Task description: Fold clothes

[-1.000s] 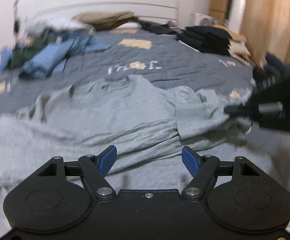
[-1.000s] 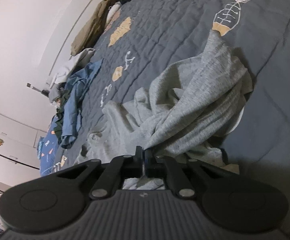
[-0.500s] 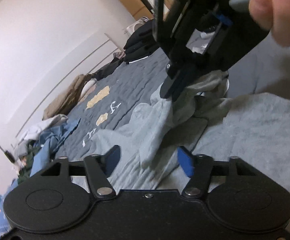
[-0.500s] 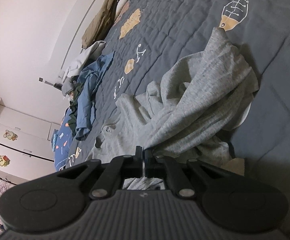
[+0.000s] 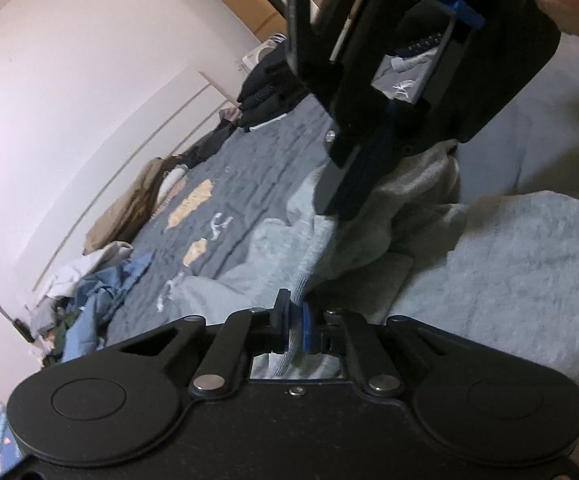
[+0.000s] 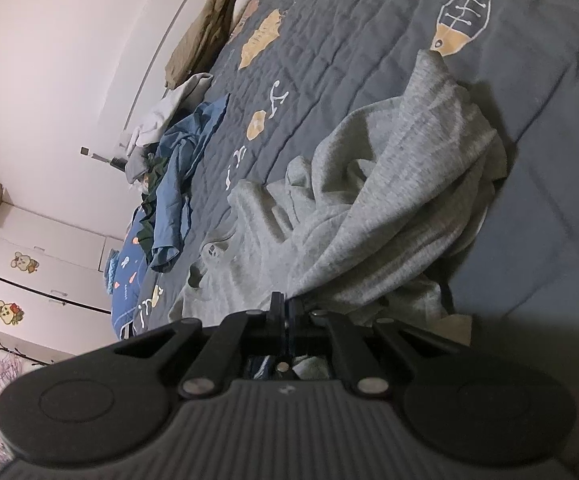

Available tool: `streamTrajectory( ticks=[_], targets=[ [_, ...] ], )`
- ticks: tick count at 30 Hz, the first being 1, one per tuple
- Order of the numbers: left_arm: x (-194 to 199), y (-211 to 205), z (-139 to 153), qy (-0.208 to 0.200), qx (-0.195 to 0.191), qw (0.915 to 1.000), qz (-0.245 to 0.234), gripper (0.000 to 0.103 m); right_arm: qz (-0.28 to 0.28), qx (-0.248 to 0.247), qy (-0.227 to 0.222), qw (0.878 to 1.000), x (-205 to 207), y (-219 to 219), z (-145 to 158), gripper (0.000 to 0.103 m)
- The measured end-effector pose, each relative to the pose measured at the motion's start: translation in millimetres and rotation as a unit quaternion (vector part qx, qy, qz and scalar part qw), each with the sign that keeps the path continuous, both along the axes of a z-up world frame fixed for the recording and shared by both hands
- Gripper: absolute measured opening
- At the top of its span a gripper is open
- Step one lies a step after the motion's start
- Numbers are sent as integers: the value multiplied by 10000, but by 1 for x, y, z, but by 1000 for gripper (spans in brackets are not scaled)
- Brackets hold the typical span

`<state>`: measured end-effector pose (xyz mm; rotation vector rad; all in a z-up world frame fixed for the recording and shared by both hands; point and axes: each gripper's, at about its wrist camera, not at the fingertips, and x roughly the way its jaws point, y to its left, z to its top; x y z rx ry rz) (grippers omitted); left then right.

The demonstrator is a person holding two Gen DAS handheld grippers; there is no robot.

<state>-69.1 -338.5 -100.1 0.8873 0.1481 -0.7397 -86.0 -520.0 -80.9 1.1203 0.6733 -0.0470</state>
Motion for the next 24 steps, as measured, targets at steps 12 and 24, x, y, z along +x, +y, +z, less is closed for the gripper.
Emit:
streamTrajectory(
  ticks=[12, 24],
  targets=[
    [23, 45, 36, -664, -199, 9959, 585, 6, 311, -113, -179, 9993, 8, 12, 12, 9],
    [43, 133, 55, -935, 78, 9868, 1321, 6, 474, -271, 35, 9985, 33, 33, 10, 17]
  ],
)
